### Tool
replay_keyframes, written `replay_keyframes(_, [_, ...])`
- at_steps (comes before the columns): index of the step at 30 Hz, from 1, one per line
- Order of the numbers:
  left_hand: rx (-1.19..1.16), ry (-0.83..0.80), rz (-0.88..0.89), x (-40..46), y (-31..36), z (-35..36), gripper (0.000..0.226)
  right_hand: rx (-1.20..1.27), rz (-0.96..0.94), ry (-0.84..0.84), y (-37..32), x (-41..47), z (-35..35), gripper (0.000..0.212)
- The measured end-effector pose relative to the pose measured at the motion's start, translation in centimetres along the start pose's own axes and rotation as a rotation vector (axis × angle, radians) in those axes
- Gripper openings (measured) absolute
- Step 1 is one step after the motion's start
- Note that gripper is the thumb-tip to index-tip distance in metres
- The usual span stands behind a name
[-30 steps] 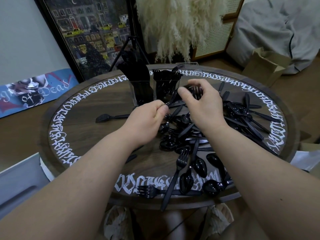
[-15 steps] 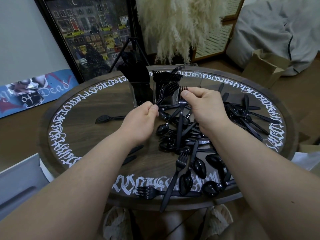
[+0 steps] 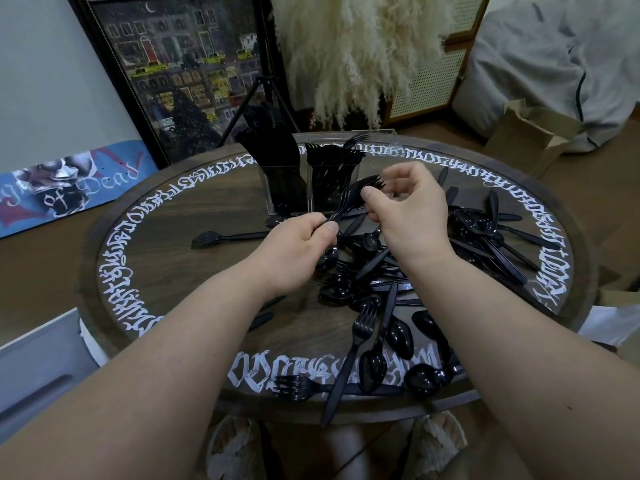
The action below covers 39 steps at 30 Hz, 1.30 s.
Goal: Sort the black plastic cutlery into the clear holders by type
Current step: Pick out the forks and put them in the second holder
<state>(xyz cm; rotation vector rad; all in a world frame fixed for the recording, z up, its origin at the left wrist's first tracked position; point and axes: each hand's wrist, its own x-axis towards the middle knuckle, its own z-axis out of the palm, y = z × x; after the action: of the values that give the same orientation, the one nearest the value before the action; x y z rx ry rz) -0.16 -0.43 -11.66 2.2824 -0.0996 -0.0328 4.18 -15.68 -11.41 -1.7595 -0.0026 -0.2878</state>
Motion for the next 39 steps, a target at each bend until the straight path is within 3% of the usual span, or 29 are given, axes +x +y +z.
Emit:
replay_keyframes(3, [0.040,-0.023,0.010,-0.1,0.1,-0.3,0.024,-0.117,-0.084,-0.066,0.2,-0.2,0.0,0.035])
replay_keyframes(8, [0.184,-0.037,-0.052,-0.2,0.4,-0.3,0.022,-0.244,-0.145,-0.145,0.1,-0.5,-0.1,0.031])
replay_keyframes(16, [0.260,0.092,0.092,0.4,2.5,-1.1,0.020,0.222,0.022,-0.150,-1.7,-0.1,-1.7,0.029])
replay_keyframes(19, [0.283,0.253,0.141,1.5,2.4,-1.1,0.039,0.152,-0.106,-0.054,-2.7,0.4,-2.7,0.025])
replay_keyframes(22, [0.273,0.367,0.075,2.6,1.7,-1.4,0.054,0.074,-0.274,0.137,-4.3,1.6,-4.1,0.023])
replay_keyframes(27, [0.347,0.273,0.003,3.5,0.4,-1.0,0.060,-0.170,-0.529,0.249,-5.4,6.0,-4.3,0.028])
replay_keyframes(32, [0.382,0.216,-0.018,4.1,-0.1,-0.8,0.061,-0.546,-0.705,0.098,-4.7,8.8,-1.0,0.026])
replay_keyframes(36, [0.392,0.213,-0.027,4.5,-0.4,-0.6,0.063,-0.828,-0.586,-0.207,-2.6,9.7,0.7,0.030])
replay_keyframes(39, [0.382,0.221,-0.020,4.7,-0.6,-0.6,0.063,-0.867,-0.479,-0.374,-2.2,10.2,0.7,0.040])
